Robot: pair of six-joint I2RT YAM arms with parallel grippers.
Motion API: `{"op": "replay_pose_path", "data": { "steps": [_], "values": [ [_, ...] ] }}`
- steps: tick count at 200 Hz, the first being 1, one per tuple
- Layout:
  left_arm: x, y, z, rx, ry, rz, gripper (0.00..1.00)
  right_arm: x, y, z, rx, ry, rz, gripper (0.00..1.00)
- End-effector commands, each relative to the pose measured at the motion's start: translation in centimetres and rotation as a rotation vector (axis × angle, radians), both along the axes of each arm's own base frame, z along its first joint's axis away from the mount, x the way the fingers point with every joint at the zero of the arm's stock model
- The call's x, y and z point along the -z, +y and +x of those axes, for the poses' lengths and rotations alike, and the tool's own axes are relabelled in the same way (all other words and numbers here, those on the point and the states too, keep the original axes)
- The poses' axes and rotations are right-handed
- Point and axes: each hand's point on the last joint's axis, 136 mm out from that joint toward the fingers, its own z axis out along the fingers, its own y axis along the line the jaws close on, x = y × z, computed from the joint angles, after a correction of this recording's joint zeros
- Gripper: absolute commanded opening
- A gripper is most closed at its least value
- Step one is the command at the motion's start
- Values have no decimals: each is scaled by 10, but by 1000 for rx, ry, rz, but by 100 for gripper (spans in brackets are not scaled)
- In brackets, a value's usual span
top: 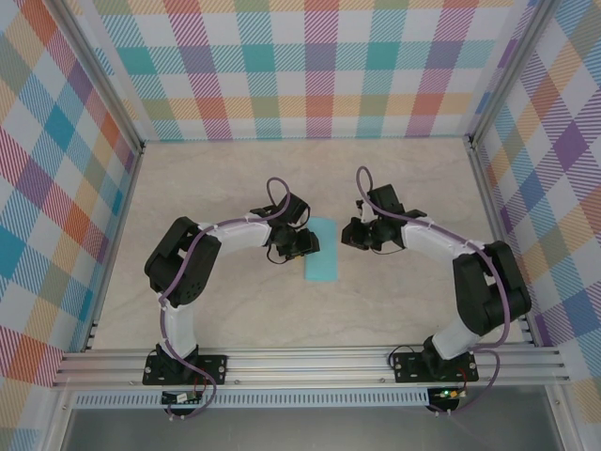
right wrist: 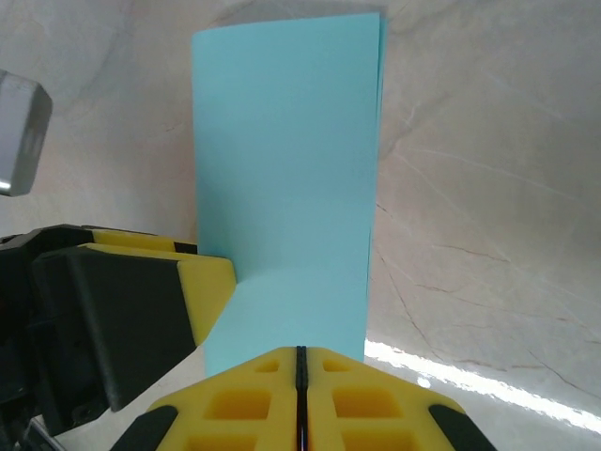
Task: Fold a paper plane with a square sheet of paper (fold left side to right side)
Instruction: Hold the square sheet of paper at the center of the table.
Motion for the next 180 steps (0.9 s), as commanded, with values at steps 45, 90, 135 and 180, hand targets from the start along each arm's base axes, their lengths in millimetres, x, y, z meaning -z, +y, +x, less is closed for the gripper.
{"op": "replay_pose_path", "data": {
  "steps": [45,90,135,180],
  "values": [
    [18,-1,-12,46,37,42,45,3,19,2,-48,20,33,9],
    [19,0,-13,46,41,48,45,10,24,3,-61,37,42,9],
    [19,1,-13,47,42,49,45,21,33,2,-68,86,81,7],
    [19,1,-13,46,40,49,45,41,34,1,-73,142,47,6]
  ]
}}
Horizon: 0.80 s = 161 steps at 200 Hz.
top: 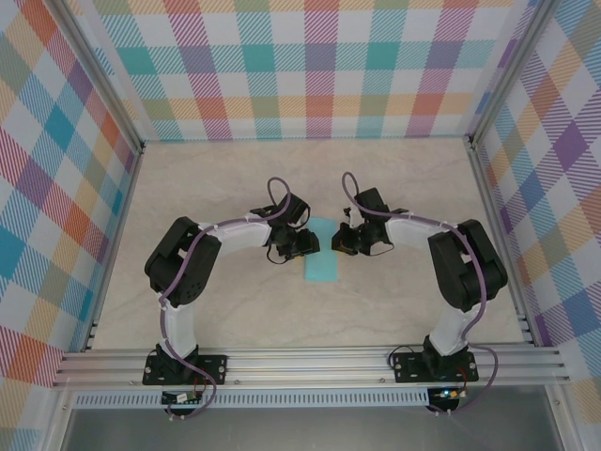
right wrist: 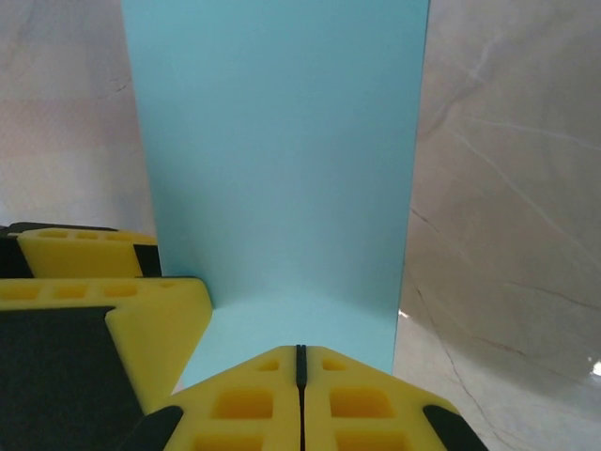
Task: Fold a paper plane with a square sheet of paper (fold left side to right side)
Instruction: Hold the square sheet of paper at the center of the table.
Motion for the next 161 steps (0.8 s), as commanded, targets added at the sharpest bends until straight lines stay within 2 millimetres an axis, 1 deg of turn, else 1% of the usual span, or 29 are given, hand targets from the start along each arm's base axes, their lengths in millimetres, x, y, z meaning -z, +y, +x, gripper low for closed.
{"op": "replay_pose_path", "data": {
  "steps": [1,19,47,65,78,97,109,146,154,161],
  "values": [
    [18,1,-13,30,46,46,45,1,9,2,-16,17,15,6],
    [18,1,-12,28,47,47,45,10,7,1,-22,39,-15,6],
    [17,1,-12,29,43,47,45,26,-3,-4,-20,70,-82,6],
    [14,0,-12,29,37,42,45,36,-7,-9,-23,101,-114,5],
    [7,0,-10,28,24,34,46,43,-11,-12,-25,120,-142,6],
    [-7,1,-8,31,-6,25,49,50,-15,-16,-30,137,-168,5],
    [-23,1,-5,33,-35,8,51,54,-18,-18,-31,149,-182,5],
    [-71,11,0,22,-129,-28,57,60,-20,-20,-31,161,-201,5],
    [-81,8,-2,38,-146,-56,58,60,-20,-20,-31,160,-201,5],
    [-90,2,-4,60,-155,-103,59,61,-19,-20,-34,162,-201,5]
  ]
}}
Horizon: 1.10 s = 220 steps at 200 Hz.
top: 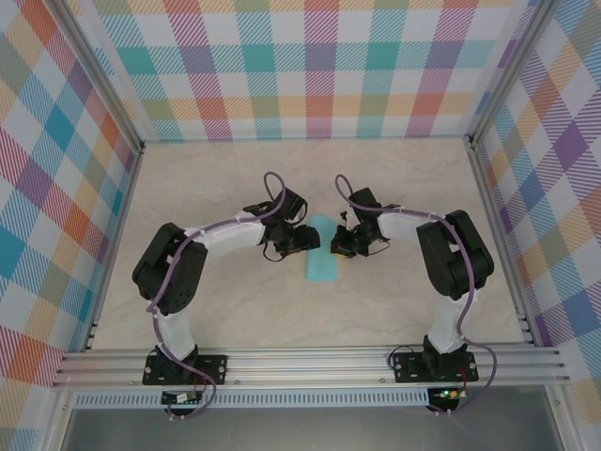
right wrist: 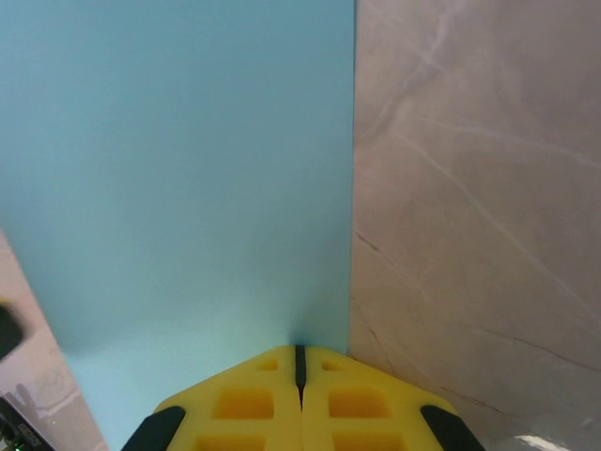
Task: Fold a paper plane with a square sheet of paper (fold left side to right side)
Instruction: Hold the square sheet of paper at the center of the table, then first fold the square sheet of paper in half at the center of the table.
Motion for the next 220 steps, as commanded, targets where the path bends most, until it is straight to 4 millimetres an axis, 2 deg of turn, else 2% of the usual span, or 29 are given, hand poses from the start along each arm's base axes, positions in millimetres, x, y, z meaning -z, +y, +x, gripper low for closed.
{"op": "replay_pose_path", "data": {
  "steps": [1,15,36,53,102,120,146,220],
  "values": [
    [-45,-3,-1,41,-82,-80,59,35,-17,-18,-12,77,-125,5],
    [-57,-20,-7,93,-76,-184,56,35,-17,-17,-11,73,-128,5],
    [-61,-38,-8,133,-59,-276,45,36,-19,-19,-15,76,-141,5],
    [-48,-43,-6,137,-29,-278,37,37,-20,-19,-14,79,-147,5],
    [-9,-56,-4,160,53,-288,31,38,-20,-19,-17,83,-153,5],
    [8,-51,-4,152,70,-247,31,38,-19,-19,-18,84,-154,5],
    [30,-35,-4,120,89,-148,30,38,-20,-20,-20,84,-164,5],
    [67,2,-8,46,144,-69,28,39,-24,-22,-28,89,-188,5]
  ]
}}
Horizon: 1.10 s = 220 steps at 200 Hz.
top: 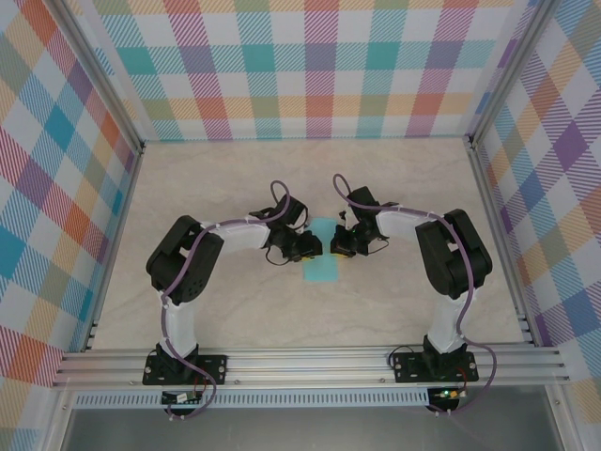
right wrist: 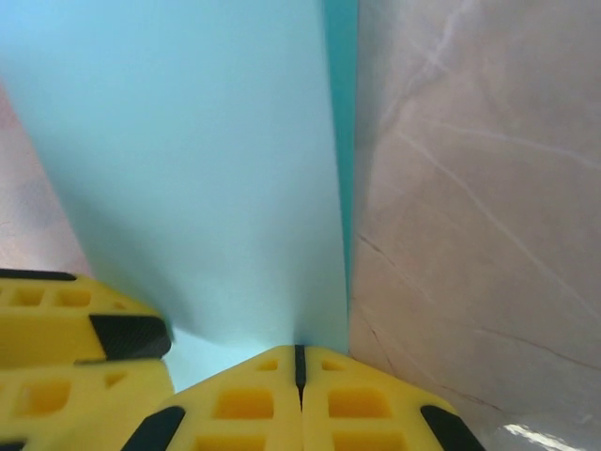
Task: Fold a paper plane with a square sheet of paper (fold left side to right side)
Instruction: First fold the square sheet of paper in half at the center of the table.
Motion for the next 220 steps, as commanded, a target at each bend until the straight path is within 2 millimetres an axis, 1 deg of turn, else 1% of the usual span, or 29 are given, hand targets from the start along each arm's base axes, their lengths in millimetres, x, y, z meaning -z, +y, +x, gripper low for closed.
{"op": "replay_pose_path", "data": {
  "steps": [1,20,43,60,100,123,145,162,190,220],
  "values": [
    [20,21,-3,-19,25,61,28,39,-23,-22,-14,84,-160,5],
    [25,29,-5,-25,36,76,28,40,-24,-23,-15,89,-163,5],
    [21,36,-5,-37,34,59,27,40,-24,-23,-17,87,-161,5],
    [11,39,-5,-36,15,42,27,39,-23,-23,-20,87,-159,5],
    [-22,46,-3,-18,-54,16,28,38,-22,-23,-20,84,-158,5],
    [-43,36,-3,-1,-88,-59,27,38,-21,-23,-22,83,-156,5],
    [-55,22,-4,22,-101,-132,25,37,-20,-22,-23,79,-156,5],
    [-55,6,-7,58,-94,-164,25,37,-20,-22,-24,81,-157,5],
    [-34,-16,-13,103,-55,-145,24,38,-19,-22,-27,82,-159,5],
    [-12,-20,-15,106,-24,-115,24,38,-19,-23,-29,84,-160,5]
  ]
}}
